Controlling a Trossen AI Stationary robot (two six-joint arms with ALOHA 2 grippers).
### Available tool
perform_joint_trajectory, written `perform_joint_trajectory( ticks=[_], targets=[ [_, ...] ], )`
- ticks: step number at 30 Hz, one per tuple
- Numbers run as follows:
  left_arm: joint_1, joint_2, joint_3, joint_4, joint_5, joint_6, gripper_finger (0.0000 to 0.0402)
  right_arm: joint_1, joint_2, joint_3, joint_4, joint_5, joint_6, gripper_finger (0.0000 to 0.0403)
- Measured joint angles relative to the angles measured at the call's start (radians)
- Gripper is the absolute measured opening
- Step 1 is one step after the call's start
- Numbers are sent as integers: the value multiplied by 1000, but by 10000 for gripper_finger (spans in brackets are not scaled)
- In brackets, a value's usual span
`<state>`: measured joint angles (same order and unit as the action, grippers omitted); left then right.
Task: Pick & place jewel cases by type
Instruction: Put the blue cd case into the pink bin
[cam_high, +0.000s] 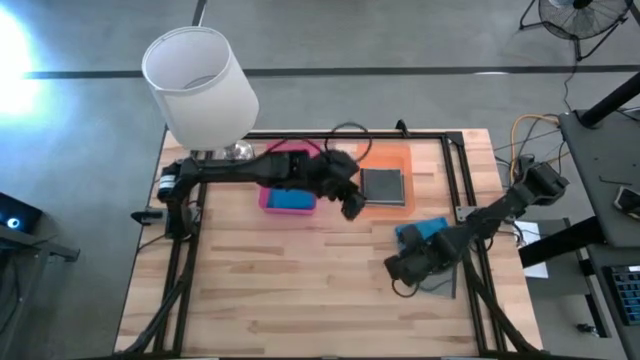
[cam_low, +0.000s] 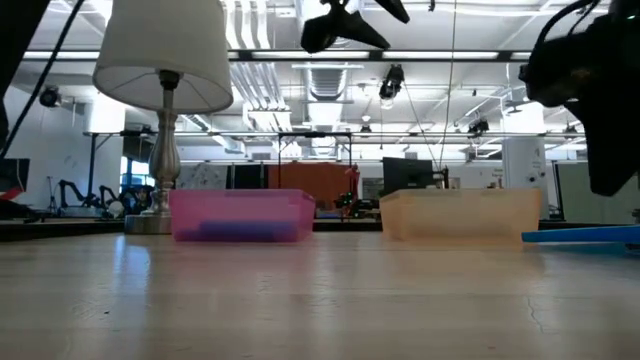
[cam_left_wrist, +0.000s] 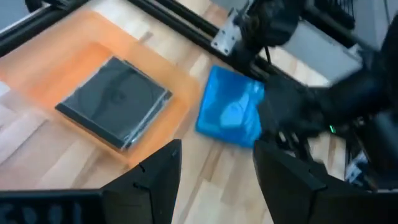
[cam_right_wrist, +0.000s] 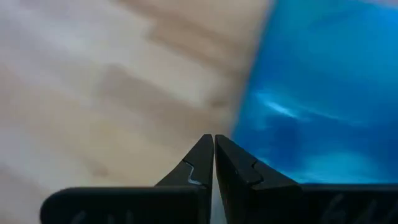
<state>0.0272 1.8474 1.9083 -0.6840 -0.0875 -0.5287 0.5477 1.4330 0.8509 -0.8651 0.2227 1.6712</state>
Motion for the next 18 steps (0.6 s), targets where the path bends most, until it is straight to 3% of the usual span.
perform_joint_trajectory(
  ticks=[3, 9, 18],
  targets=[
    [-39, -1, 0, -42, -39, -3, 181, -29, 13, 49, -195, -19, -64, 13],
    [-89, -4, 0, -62, -71, -49, 181, -82, 80, 6, -190, -116, -231, 13],
    [-133, -28, 0, -77, -104, -100, 181, -86, 213, 7, -163, 20, -277, 13]
  ],
)
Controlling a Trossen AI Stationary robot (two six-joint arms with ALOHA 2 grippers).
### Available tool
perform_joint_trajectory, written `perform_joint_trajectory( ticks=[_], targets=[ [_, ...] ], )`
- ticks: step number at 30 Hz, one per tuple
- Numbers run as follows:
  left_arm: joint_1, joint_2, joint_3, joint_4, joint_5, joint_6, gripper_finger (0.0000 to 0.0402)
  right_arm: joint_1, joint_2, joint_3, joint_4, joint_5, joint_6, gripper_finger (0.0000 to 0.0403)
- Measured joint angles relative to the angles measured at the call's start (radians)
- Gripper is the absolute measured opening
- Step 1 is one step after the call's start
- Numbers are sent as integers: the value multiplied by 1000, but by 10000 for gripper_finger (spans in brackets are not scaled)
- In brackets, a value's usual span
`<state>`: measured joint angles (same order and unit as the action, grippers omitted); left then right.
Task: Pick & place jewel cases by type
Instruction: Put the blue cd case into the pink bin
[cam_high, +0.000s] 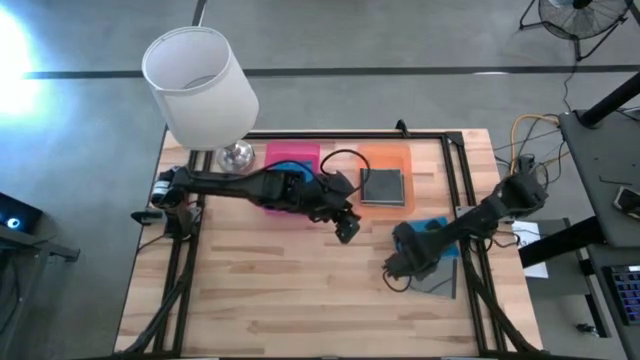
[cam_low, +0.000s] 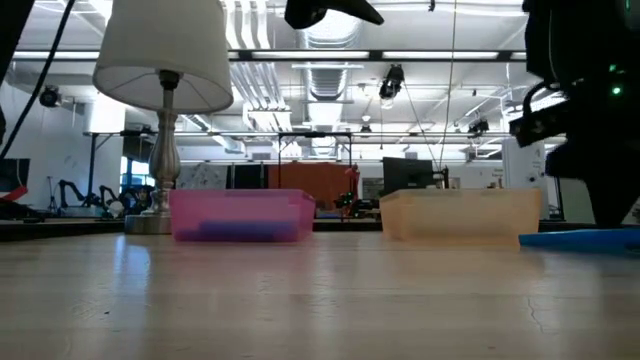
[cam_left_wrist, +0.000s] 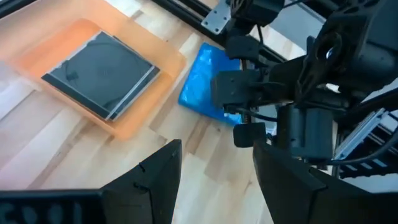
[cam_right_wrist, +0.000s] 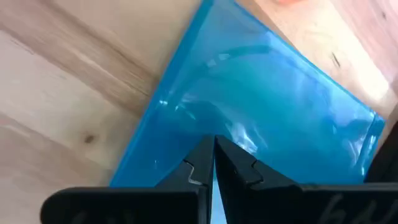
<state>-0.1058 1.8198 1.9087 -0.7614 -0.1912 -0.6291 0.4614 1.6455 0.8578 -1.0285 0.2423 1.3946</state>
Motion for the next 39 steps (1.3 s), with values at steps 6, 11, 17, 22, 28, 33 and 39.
perform_joint_trajectory(
  ticks=[6, 11, 17, 22, 28, 33, 39],
  targets=[
    [-30, -14, 0, -54, -20, -20, 181, -1, 82, 53, 133, -74, -96, 13],
    [-80, -46, 0, -211, -123, -58, 181, -11, 96, 178, 233, -89, -120, 13],
    [-187, -103, -4, -447, -314, -132, 181, -71, 120, 237, 603, -152, -129, 13],
    [-308, -192, -122, -503, -414, -278, 181, -97, 242, 346, 665, -200, -159, 13],
    [-396, -367, -417, -339, -380, -445, 181, -81, 311, 555, 346, -137, -77, 13],
    [-402, -509, -714, 90, -223, -452, 181, -77, 310, 617, 157, -182, -14, 13],
    [-395, -534, -986, 493, -148, -503, 181, -45, 279, 572, 8, -277, 90, 51]
  ],
)
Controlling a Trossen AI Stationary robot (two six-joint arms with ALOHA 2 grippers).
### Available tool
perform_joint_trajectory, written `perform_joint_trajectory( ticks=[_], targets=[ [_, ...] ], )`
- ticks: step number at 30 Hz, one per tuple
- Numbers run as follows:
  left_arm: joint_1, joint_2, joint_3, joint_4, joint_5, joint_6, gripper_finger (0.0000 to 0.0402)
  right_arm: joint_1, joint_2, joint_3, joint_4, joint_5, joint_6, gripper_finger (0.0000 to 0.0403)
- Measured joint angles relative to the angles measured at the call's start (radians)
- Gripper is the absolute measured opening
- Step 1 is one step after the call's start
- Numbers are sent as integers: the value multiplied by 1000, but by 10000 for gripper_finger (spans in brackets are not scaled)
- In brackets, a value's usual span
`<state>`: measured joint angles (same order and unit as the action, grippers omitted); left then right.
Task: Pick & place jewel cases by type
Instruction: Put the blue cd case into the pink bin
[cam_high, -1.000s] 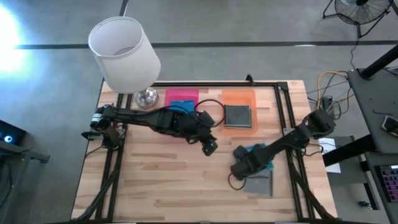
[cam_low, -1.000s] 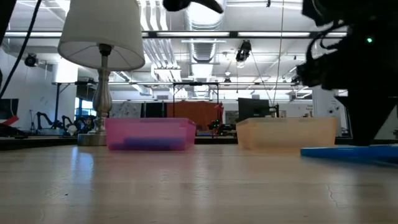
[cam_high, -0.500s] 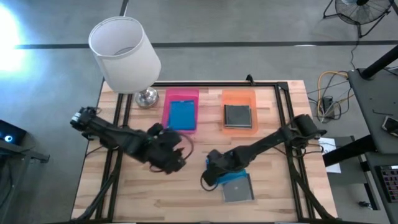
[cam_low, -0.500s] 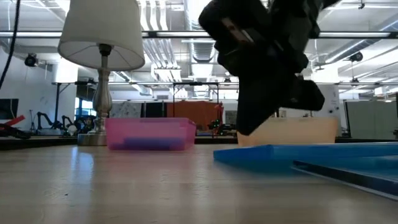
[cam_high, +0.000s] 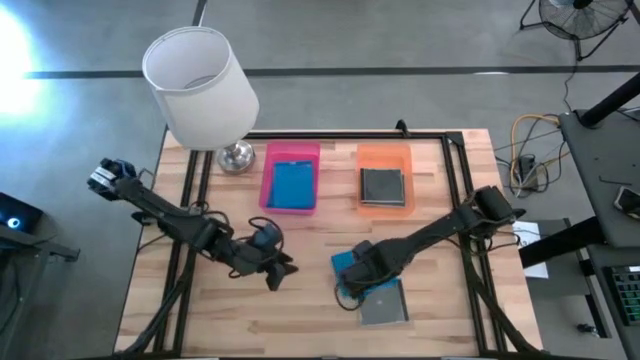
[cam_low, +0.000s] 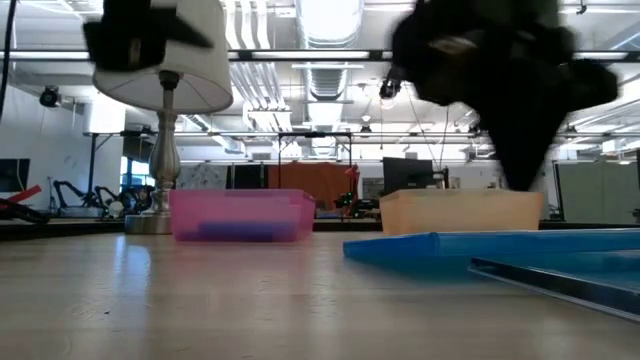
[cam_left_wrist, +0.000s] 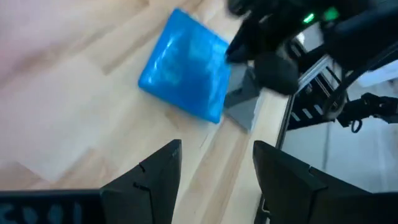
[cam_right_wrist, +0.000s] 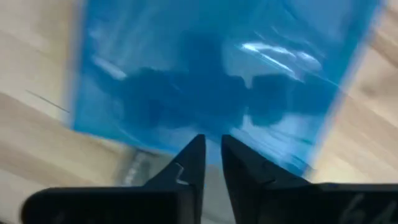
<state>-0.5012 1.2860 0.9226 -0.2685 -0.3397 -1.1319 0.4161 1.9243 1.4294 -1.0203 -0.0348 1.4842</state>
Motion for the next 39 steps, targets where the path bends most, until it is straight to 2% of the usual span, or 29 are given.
perform_joint_trajectory(
  ticks=[6, 10, 13, 20, 23, 26, 29, 39],
  targets=[
    [0, 38, -103, 47, 69, -144, 181, 21, -74, -108, -14, -64, -7, 137],
    [2, 64, -105, 69, 48, -187, 181, 20, -164, -217, 4, -72, -41, 192],
    [9, 102, -74, 78, 8, -211, 181, 20, -276, -346, 107, -79, -43, 216],
    [29, 242, 24, 74, -1, -241, 181, 32, -596, -725, 517, -24, 93, 225],
    [30, 299, 71, 77, 0, -261, 181, 30, -677, -831, 599, 4, 136, 226],
    [37, 350, 106, 77, 2, -282, 181, 31, -705, -898, 609, 8, 138, 226],
    [55, 393, 127, 70, 22, -306, 181, 30, -703, -949, 705, -10, 137, 226],
    [119, 535, 212, 90, 206, -280, 181, 28, -649, -1103, 1057, -17, 216, 226]
  ],
)
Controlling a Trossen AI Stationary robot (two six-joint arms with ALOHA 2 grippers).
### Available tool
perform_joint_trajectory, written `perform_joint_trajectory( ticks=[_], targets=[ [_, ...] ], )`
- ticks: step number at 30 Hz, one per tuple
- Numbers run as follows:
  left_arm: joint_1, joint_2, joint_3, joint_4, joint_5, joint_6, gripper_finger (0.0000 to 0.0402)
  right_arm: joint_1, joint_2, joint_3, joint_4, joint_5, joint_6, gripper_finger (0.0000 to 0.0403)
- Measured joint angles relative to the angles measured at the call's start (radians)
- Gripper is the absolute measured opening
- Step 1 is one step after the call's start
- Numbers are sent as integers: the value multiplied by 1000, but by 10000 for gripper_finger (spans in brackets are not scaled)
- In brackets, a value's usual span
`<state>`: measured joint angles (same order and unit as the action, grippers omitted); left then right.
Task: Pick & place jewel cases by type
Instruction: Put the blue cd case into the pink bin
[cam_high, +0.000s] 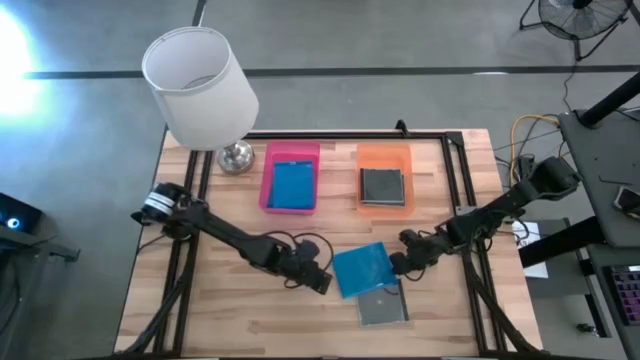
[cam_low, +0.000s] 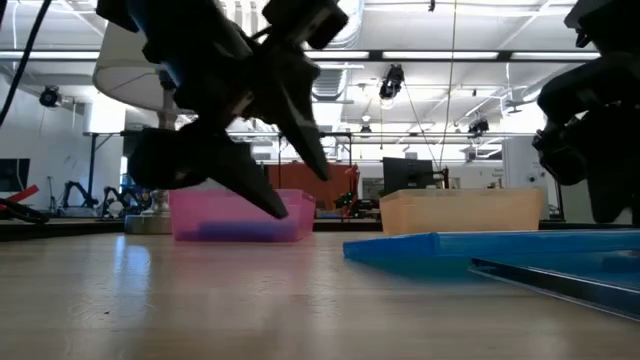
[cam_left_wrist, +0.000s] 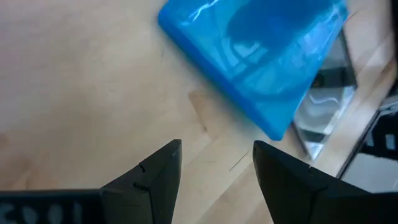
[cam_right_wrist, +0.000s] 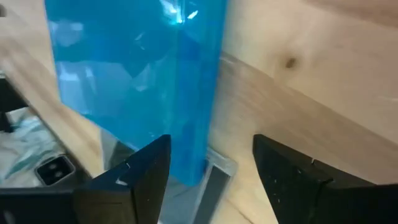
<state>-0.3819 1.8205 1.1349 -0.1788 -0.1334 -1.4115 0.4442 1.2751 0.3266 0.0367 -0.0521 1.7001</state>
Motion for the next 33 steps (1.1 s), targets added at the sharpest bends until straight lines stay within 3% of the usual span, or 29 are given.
perform_joint_trajectory(
  ticks=[7, 13, 20, 27, 33],
  targets=[
    [12, 91, 46, 5, 78, 26, 181, 0, 12, -20, 72, 2, 3, 226],
    [26, 152, 70, 67, 100, 25, 181, 0, 114, 28, 131, 26, 3, 226],
    [57, 182, 114, 75, 110, 76, 181, -17, 219, 107, 183, 35, -49, 224],
    [69, 183, 121, 72, 125, 121, 181, -47, 239, 160, 243, 100, -121, 207],
    [70, 184, 121, 74, 116, 131, 181, -58, 235, 209, 281, 94, -164, 186]
  ],
)
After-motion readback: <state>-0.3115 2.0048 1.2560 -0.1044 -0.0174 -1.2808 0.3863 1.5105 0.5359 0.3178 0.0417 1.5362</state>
